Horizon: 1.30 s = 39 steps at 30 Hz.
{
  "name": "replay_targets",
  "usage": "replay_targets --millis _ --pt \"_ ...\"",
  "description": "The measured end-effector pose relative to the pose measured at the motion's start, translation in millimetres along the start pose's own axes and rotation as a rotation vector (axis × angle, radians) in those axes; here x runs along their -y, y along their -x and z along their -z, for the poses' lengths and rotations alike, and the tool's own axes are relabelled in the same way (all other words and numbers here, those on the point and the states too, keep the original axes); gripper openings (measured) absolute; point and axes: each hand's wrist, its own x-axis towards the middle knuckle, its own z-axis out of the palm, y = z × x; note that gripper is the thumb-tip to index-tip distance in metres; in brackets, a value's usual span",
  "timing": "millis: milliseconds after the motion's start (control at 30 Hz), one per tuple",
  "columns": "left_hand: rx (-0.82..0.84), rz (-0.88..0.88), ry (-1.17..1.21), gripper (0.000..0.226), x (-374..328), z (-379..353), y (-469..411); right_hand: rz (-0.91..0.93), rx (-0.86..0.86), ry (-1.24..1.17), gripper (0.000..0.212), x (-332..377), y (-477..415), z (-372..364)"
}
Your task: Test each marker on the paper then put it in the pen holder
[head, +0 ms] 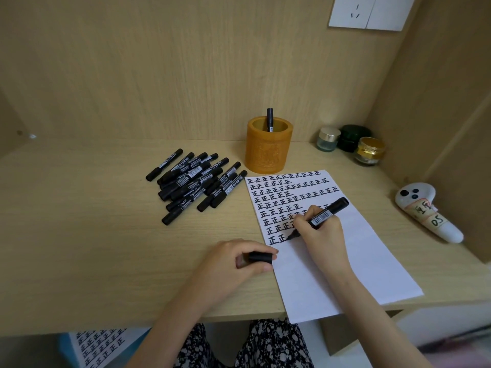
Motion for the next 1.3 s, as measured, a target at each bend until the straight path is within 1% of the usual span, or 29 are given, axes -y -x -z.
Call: replay_targets --millis 400,533,667,733,833,933,1033,1167,1300 --pt "-0.003 -0.02 0.009 0.026 -1.2 -0.3 -0.7 0.015 -0.002 0.0 0.026 -0.5 -0.3 1.2" --pt "-0.002 -0.03 0.019 0.027 -4.8 0.4 -0.3 0.005 -0.013 -0.019 0.028 -1.1 -0.7 1.4" --pt "-0.002 -0.03 0.036 0.025 -0.3 -0.4 -1.3 -0.05 -0.061 -0.175 0.035 -1.5 -3.2 5.4" --pt "-0.011 -0.027 0.047 0.025 2.6 -1.0 -2.7 -0.048 -0.06 -0.245 0.036 0.2 -2.9 7.2" --pt "-0.048 -0.015 0.089 0.028 3.4 0.3 -4.2 -0.027 -0.023 -0.288 0.031 4.4 -1.0 8.5" --pt "-0.111 -0.008 0.173 0.031 1.9 1.8 -4.8 -0.094 0.012 -0.369 0.033 9.5 0.3 11.1" --pt "-0.18 0.011 0.212 0.031 -0.4 1.7 -7.3 -0.112 0.091 -0.431 0.026 17.8 3.3 12.2" --pt "-0.261 0.031 0.294 0.026 -4.6 2.4 -10.1 -0.074 0.088 -0.448 0.039 28.2 11.8 6.1" --pt "-0.263 0.033 0.318 0.024 -8.6 1.7 -10.4 -0.039 0.077 -0.486 0.042 32.4 16.2 -1.9"
